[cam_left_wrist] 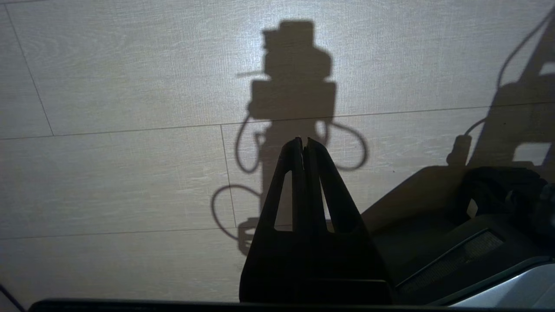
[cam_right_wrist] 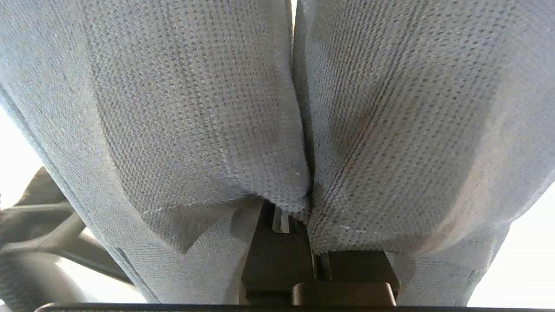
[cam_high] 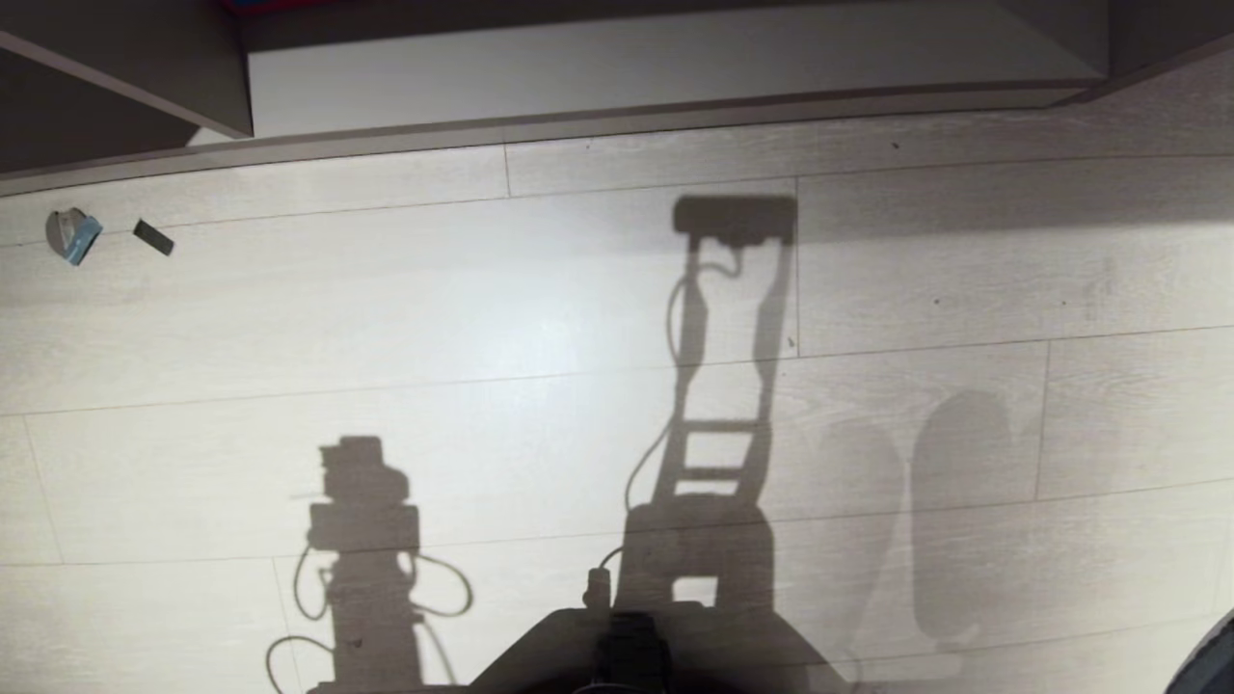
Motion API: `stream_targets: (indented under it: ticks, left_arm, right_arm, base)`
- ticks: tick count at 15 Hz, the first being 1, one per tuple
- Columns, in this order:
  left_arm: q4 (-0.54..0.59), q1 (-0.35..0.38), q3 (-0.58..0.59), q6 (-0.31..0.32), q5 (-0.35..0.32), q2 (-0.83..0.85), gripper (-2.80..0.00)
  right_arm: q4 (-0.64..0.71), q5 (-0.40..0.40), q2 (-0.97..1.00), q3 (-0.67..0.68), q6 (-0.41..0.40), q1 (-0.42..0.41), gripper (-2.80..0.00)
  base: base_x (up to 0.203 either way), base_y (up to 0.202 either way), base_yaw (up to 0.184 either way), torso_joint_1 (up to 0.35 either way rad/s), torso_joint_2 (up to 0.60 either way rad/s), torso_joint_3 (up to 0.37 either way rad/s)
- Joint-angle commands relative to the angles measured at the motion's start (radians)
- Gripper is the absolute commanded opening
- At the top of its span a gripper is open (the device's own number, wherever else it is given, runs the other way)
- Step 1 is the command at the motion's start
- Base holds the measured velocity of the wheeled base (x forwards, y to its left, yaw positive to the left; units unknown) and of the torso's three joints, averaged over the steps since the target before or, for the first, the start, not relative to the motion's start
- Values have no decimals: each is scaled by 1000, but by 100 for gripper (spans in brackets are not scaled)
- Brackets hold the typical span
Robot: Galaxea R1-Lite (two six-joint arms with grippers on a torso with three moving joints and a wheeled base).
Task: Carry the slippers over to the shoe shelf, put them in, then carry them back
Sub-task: Place the slippers into the shoe cabinet
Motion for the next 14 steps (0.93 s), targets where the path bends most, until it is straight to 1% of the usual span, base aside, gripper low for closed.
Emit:
stream_targets:
  ticks: [1, 4, 7, 8, 11, 13, 14]
  left_arm:
    - [0, 0, 0, -1, 0, -1, -280]
    - [0, -1, 0, -1, 0, -1, -280]
    - [0, -1, 0, -1, 0, -1, -280]
    - [0, 0, 0, -1, 0, -1, -280]
    - [0, 0, 0, -1, 0, -1, -280]
    - [0, -1, 0, -1, 0, -1, -280]
    - [0, 0, 0, -1, 0, -1, -280]
  right_arm:
    - [-15, 2, 36, -65, 7, 4, -280]
    - [-42, 13, 290, -217, 24, 13, -280]
    - [-118, 24, 595, -381, 23, 19, -280]
    - [-159, 44, 700, -431, 22, 20, -280]
    - [-318, 145, 988, -587, 20, 21, -280]
    - [-391, 190, 1161, -740, 20, 22, -280]
    - [-414, 204, 1238, -847, 21, 24, -280]
  base:
    - [0, 0, 0, 3, -4, -46]
    - [0, 0, 0, 1, 1, -9]
    - [0, 0, 0, 0, 0, 0]
    - [0, 0, 0, 0, 0, 0]
    - [0, 0, 0, 0, 0, 0]
    - [0, 0, 0, 0, 0, 0]
    - [0, 0, 0, 0, 0, 0]
